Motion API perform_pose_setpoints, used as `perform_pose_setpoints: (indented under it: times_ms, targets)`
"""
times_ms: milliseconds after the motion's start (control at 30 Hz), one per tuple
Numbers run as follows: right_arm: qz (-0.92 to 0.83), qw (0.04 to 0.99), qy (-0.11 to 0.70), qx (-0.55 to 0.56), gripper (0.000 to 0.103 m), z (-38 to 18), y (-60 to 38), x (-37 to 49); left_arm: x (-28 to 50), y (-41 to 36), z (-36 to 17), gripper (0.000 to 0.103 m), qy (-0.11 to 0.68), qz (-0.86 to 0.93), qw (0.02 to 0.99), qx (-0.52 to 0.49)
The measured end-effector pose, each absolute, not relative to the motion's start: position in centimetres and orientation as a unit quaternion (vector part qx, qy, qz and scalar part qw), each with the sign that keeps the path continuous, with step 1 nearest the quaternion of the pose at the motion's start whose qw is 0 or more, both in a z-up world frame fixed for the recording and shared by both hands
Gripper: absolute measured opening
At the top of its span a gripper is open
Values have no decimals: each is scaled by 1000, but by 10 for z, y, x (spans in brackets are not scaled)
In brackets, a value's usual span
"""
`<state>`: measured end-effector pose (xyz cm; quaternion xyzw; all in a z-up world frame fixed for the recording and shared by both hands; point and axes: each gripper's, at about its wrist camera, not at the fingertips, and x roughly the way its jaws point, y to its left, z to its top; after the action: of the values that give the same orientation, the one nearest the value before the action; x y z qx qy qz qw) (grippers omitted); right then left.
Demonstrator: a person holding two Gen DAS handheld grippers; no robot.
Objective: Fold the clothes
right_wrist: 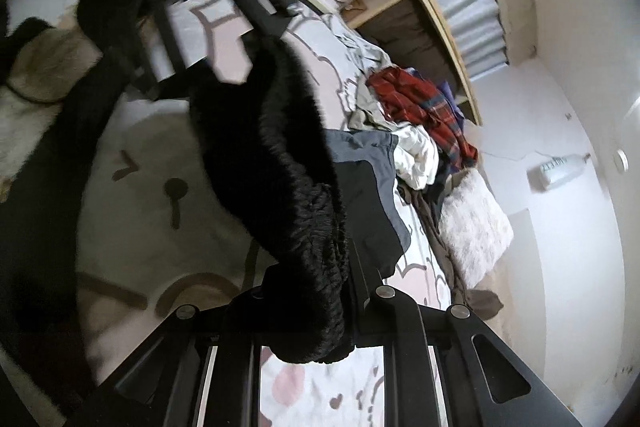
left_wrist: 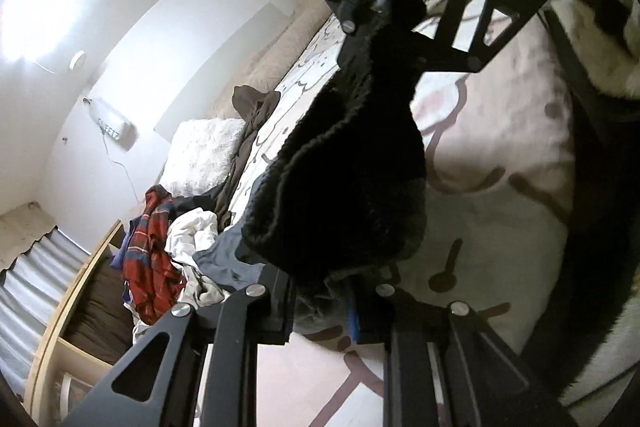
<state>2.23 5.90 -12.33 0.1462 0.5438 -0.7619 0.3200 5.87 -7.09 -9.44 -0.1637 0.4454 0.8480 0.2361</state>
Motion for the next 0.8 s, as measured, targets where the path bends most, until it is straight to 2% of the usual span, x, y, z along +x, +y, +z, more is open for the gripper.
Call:
perform_pose_setpoints:
  times_ms: [200, 333, 533, 667, 800]
  targets:
    - [-747, 358, 526, 189, 18, -94, 73, 57, 90, -67, -67, 19, 407, 853, 268, -187]
    - [-738, 389, 497, 240, 18, -84, 80, 80, 111, -64, -54, 19, 338, 846, 326, -253]
    - [-702, 451, 453, 313, 18, -88, 87, 126, 131, -62, -48, 19, 282, 824, 377, -315]
    - [-704, 454, 429, 338, 18, -87, 89, 110, 117, -58, -48, 19, 282, 823, 370, -325]
    - [-709, 451, 376, 392, 18, -65, 85, 41, 78, -55, -38, 20, 251, 831, 347, -356]
